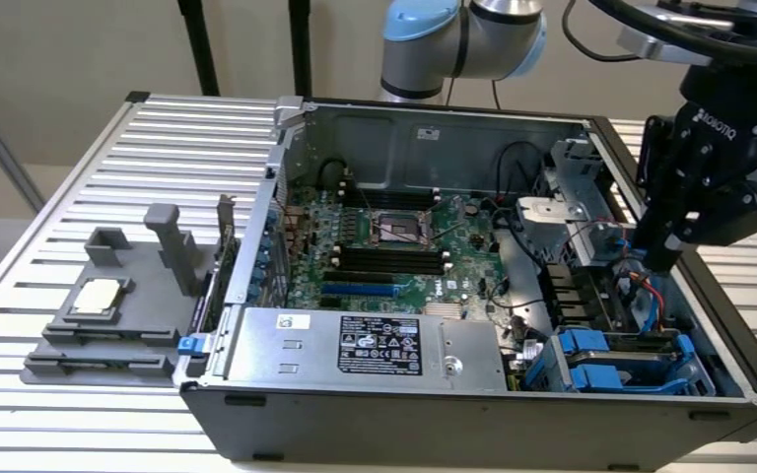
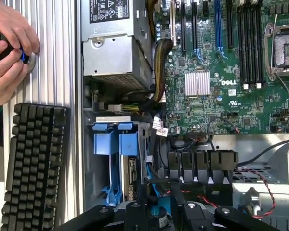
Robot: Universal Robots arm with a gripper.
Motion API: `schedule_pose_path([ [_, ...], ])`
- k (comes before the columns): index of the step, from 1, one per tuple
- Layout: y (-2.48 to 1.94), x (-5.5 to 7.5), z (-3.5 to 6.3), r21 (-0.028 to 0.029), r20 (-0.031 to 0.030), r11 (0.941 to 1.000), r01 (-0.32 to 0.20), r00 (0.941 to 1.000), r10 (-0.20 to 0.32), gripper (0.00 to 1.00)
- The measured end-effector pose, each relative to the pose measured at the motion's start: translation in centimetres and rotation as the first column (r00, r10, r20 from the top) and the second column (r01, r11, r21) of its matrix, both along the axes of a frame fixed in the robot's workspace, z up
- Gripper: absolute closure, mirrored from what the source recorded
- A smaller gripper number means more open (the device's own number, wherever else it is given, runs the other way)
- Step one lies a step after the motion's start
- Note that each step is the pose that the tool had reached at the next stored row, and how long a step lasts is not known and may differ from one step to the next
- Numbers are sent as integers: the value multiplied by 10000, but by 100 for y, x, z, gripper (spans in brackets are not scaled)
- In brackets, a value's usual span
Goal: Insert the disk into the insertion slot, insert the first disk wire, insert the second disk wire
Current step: 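Insert the second disk wire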
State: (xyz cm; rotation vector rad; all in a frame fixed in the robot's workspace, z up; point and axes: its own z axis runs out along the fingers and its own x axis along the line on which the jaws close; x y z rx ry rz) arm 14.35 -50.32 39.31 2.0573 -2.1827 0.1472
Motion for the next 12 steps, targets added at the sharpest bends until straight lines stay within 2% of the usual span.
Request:
schedule_pose_path([
  [4, 18, -1, -2, -7, 1, 10000, 0, 10000, 0, 70],
  [5, 18, 0, -3, -19, 1, 10000, 0, 10000, 0, 80],
  [6, 18, 0, -4, -41, 1, 10000, 1, 10000, -1, 80],
  [8, 19, 1, -5, -91, 1, 10000, 1, 10000, -1, 89],
  [10, 19, 2, -6, -136, 1, 9999, 0, 10000, 0, 89],
  [12, 12, 3, -5, -143, 0, 9999, 1, 10000, -1, 89],
])
